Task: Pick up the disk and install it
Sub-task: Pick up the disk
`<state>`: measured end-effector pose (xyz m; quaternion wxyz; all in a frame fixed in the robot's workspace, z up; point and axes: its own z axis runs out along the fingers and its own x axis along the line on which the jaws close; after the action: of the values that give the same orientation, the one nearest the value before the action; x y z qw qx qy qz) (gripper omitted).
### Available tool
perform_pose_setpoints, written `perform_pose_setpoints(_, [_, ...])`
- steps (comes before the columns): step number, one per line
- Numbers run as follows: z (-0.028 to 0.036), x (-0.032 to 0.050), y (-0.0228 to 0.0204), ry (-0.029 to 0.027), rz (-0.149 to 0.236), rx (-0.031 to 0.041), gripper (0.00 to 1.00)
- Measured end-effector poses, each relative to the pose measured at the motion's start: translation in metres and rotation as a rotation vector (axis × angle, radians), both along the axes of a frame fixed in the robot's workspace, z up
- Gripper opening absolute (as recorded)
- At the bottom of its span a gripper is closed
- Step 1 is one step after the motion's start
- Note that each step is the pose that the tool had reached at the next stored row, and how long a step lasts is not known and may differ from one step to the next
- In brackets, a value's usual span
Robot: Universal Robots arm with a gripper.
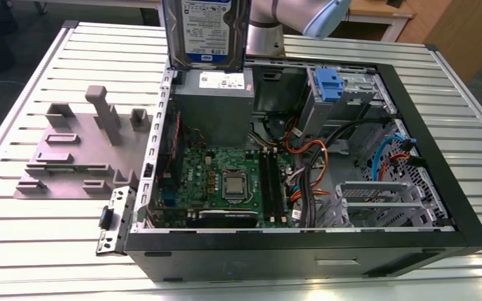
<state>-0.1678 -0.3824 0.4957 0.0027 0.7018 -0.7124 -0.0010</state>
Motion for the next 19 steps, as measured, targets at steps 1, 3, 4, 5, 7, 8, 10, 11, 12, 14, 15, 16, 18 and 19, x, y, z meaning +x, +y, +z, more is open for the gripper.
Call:
perform_pose_setpoints(1, [0.0, 0.0005, 0.0, 0.0001, 0.0, 0.0, 0.36])
perform_pose_setpoints(3, [0.0, 0.0012, 0.0, 0.0, 0.0, 0.0, 0.36])
perform_pose_setpoints(4, [0.0, 0.0016, 0.0, 0.0, 0.0, 0.0, 0.36])
perform_pose_setpoints(5, [0.0, 0.002, 0.0, 0.0, 0.0, 0.0, 0.36])
perform_pose_setpoints(7, [0.0, 0.0027, 0.0, 0.0, 0.0, 0.0, 0.36])
perform_pose_setpoints(8, [0.0, 0.0031, 0.0, 0.0, 0.0, 0.0, 0.36])
perform_pose_setpoints(10, [0.0, 0.0037, -0.0001, 0.0, 0.0, 0.0, 0.36])
perform_pose_setpoints(11, [0.0, 0.0039, -0.0001, 0.0, 0.0, 0.0, 0.36])
perform_pose_setpoints(12, [0.0, 0.0042, -0.0001, 0.0, 0.0, 0.0, 0.36])
perform_pose_setpoints(14, [0.0, 0.0045, -0.0001, 0.0, 0.0, 0.0, 0.36])
perform_pose_setpoints(15, [0.0, 0.0047, -0.0001, 0.0, 0.0, -0.0001, 0.36])
perform_pose_setpoints(16, [0.0, 0.0049, -0.0001, 0.0, 0.0, 0.0, 0.36])
perform_pose_setpoints(18, [0.0, 0.0054, -0.0004, 0.0, 0.0, 0.0, 0.36])
perform_pose_setpoints(19, [0.0, 0.0056, -0.0009, 0.0, 0.0, -0.0001, 0.36])
